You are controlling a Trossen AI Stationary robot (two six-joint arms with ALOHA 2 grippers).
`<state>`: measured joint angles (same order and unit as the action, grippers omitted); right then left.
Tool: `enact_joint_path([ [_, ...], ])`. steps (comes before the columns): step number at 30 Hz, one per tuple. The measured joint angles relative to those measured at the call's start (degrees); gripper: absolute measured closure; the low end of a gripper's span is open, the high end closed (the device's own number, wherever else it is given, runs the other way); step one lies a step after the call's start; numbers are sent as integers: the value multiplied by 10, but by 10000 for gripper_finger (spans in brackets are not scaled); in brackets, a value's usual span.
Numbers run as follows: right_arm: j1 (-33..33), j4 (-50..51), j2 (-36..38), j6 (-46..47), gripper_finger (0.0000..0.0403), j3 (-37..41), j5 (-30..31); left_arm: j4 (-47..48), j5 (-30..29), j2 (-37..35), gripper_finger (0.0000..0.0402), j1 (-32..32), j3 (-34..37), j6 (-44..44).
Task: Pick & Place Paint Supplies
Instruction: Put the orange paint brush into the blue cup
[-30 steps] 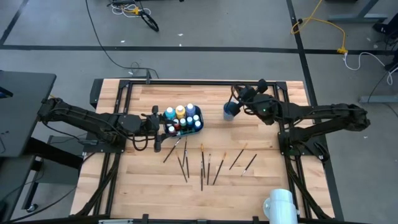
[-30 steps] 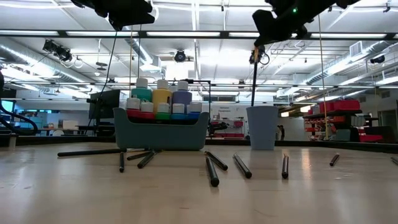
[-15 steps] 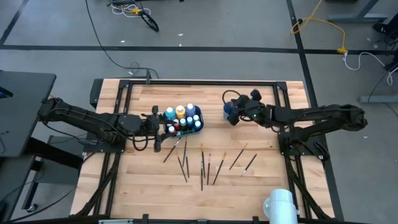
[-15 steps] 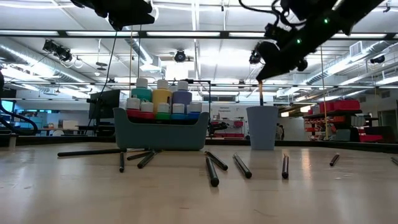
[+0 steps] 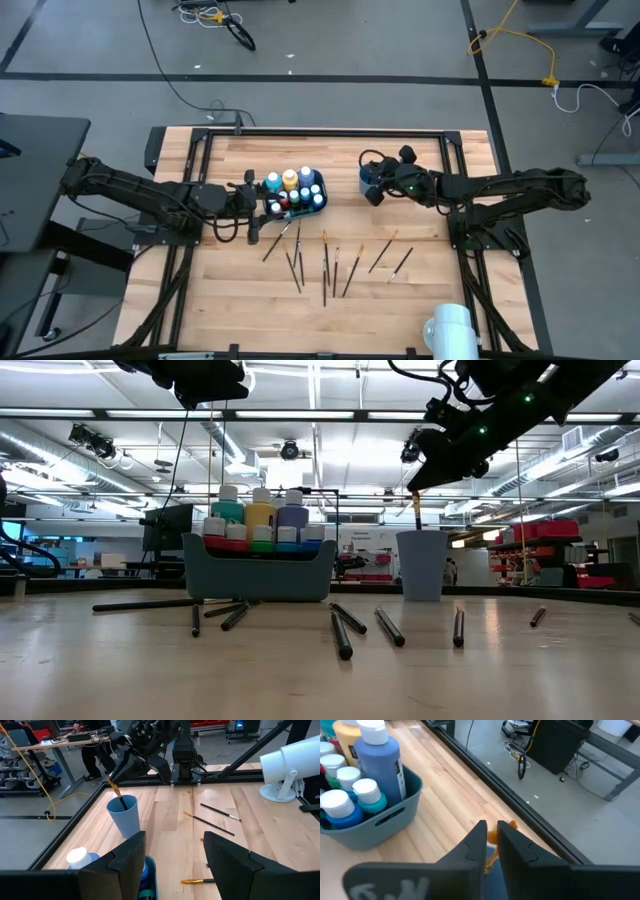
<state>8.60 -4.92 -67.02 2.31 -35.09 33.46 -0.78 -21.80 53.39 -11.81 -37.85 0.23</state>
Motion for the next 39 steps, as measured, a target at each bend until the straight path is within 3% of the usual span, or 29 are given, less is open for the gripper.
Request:
enact_joint_path([
  [9, -9, -112, 0, -24, 324, 0, -2, 0, 0, 0, 191, 0, 0, 0],
  [19, -25, -173, 0, -67, 319, 0, -209, 1, 0, 3, 191, 0, 0, 0],
  [27, -64, -177, -9, -129, 287, 0, -242, -6, 0, 23, 191, 0, -1, 0],
  [34, -82, -135, -13, -145, 269, 0, -483, -5, -3, 34, 191, 0, 0, 0],
  [36, -92, -108, -14, -128, 271, 0, -524, -5, -4, 38, 191, 1, 0, 0],
  [39, -108, -62, -14, -119, 276, 0, -533, -6, -5, 38, 191, 1, 0, 0],
])
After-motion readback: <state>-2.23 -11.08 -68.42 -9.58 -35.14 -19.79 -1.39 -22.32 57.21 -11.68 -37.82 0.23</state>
